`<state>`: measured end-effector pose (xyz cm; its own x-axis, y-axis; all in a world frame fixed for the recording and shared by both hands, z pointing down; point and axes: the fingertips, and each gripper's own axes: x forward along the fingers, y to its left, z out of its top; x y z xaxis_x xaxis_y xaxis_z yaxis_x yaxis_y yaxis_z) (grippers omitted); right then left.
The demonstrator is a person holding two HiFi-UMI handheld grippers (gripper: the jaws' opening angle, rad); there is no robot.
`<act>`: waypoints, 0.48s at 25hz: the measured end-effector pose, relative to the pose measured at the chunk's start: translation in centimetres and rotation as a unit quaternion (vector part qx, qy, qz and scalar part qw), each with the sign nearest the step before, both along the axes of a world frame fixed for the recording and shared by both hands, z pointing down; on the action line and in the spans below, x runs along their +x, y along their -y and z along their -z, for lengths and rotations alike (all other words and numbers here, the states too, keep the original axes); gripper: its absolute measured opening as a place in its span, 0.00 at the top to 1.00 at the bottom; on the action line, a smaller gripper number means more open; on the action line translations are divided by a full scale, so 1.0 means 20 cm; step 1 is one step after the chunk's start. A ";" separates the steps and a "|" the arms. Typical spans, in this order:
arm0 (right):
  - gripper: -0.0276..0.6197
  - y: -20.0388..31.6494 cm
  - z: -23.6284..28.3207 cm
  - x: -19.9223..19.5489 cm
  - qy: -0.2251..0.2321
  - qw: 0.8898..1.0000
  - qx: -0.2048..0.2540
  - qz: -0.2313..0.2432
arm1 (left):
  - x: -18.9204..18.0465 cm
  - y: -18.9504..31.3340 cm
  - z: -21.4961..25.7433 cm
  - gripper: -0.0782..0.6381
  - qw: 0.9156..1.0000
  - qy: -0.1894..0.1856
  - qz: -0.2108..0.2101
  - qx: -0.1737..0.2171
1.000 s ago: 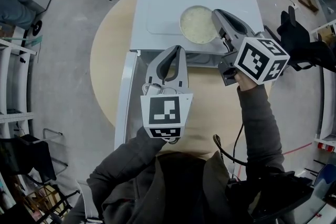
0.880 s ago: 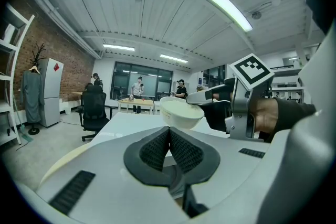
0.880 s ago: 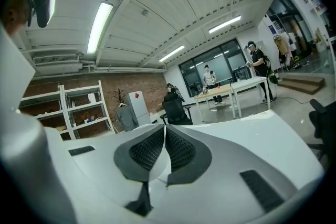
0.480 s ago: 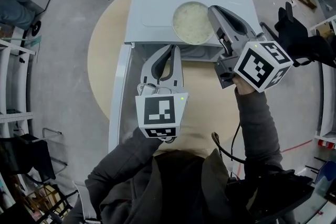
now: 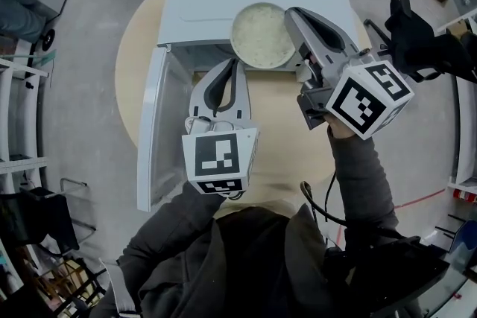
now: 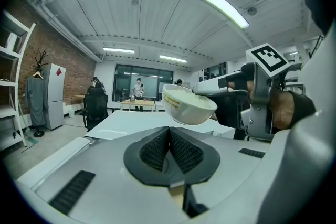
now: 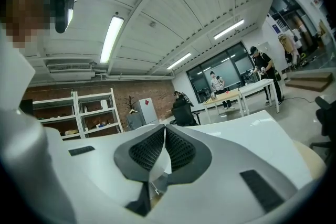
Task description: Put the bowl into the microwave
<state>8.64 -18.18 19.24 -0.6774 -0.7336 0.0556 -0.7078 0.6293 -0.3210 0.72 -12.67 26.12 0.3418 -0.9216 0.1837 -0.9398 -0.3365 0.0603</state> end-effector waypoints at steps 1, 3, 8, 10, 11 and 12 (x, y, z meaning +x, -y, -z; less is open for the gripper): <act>0.93 -0.02 0.00 0.01 0.001 1.000 -0.001 0.001 | 0.01 -0.01 0.00 0.88 1.000 0.001 0.002 -0.002; 0.93 -0.06 -0.02 0.03 0.004 1.000 -0.004 0.005 | 0.03 -0.04 -0.02 0.88 1.000 0.003 0.005 -0.005; 0.93 -0.16 -0.09 0.07 0.009 1.000 -0.010 0.013 | 0.06 -0.13 -0.10 0.88 1.000 0.006 0.015 -0.014; 0.93 -0.18 -0.12 0.08 0.008 1.000 -0.013 0.018 | 0.07 -0.14 -0.12 0.88 1.000 0.005 0.020 -0.017; 0.93 -0.18 -0.13 0.07 0.007 1.000 -0.015 0.021 | 0.06 -0.15 -0.13 0.88 1.000 0.004 0.023 -0.019; 0.93 -0.19 -0.14 0.07 0.006 1.000 -0.018 0.024 | 0.06 -0.16 -0.14 0.88 0.999 0.003 0.026 -0.023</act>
